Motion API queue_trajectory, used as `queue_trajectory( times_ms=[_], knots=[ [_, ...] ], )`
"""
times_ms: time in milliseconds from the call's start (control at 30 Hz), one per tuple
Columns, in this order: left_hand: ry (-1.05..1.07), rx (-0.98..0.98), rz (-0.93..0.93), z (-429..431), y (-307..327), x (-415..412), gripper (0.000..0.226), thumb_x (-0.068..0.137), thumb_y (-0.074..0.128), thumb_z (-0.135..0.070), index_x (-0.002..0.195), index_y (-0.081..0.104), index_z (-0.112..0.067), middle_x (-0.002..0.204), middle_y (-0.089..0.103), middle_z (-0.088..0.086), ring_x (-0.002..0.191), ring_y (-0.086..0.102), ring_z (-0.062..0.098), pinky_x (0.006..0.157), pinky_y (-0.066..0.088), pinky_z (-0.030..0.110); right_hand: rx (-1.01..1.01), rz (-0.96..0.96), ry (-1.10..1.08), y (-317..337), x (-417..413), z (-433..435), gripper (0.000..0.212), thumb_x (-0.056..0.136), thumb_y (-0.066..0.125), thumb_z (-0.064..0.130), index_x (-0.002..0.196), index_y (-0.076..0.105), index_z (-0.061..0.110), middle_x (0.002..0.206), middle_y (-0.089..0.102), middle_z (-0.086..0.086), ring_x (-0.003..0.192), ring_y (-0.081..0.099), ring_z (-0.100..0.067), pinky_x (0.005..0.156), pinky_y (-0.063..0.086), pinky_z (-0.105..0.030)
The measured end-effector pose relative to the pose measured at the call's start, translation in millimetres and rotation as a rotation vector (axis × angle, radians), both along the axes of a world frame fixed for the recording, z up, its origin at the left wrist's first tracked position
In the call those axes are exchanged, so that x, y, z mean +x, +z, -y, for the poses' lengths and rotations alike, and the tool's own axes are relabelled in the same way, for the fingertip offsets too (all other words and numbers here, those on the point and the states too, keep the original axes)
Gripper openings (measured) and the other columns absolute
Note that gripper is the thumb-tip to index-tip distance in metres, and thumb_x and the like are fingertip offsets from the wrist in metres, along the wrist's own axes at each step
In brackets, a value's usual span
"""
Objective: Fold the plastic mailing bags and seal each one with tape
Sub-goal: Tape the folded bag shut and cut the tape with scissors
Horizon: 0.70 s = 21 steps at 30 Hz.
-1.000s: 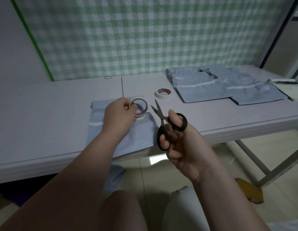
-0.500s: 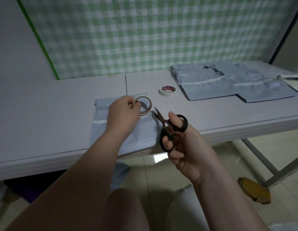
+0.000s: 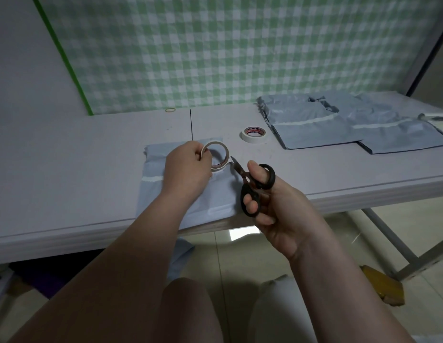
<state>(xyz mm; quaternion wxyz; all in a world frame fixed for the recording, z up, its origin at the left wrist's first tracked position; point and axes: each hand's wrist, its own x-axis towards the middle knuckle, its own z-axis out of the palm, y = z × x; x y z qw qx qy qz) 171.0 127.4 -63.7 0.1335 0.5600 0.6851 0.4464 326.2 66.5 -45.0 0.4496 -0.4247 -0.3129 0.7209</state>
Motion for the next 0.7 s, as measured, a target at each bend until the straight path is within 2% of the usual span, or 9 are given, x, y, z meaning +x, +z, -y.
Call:
queue_trajectory(
  times_ms=[133,333,700],
  knots=[
    [0.007,-0.005,0.006,-1.2,-0.3,-0.3,0.020,0.092,0.051,-0.019,0.081,0.062,-0.007,0.073,0.065,0.009,0.070,0.065,0.023,0.071,0.053,0.043,0.010,0.041,0.017,-0.4,0.6,-1.6,0.025,0.083,0.066,0.032,0.065,0.057,0.017,0.060,0.047,-0.004,0.045,0.041,-0.008,0.034,0.019,-0.013],
    [0.013,-0.017,0.008,-1.5,-0.1,-0.7,0.020,0.092,0.051,-0.019,0.078,0.061,-0.010,0.071,0.065,0.007,0.073,0.066,0.024,0.072,0.051,0.039,0.023,0.125,0.045,1.5,3.8,-4.9,0.023,0.078,0.067,0.035,0.070,0.055,0.016,0.056,0.048,-0.003,0.045,0.040,-0.007,0.033,0.020,-0.011],
    [0.011,-0.027,0.012,-1.6,0.4,-0.4,0.020,0.093,0.051,-0.020,0.079,0.062,-0.010,0.073,0.066,0.008,0.073,0.066,0.024,0.074,0.052,0.044,0.051,0.178,0.065,-0.9,6.2,-10.7,0.026,0.074,0.068,0.039,0.072,0.053,0.017,0.054,0.049,-0.001,0.042,0.040,-0.004,0.033,0.020,-0.011]
  ],
)
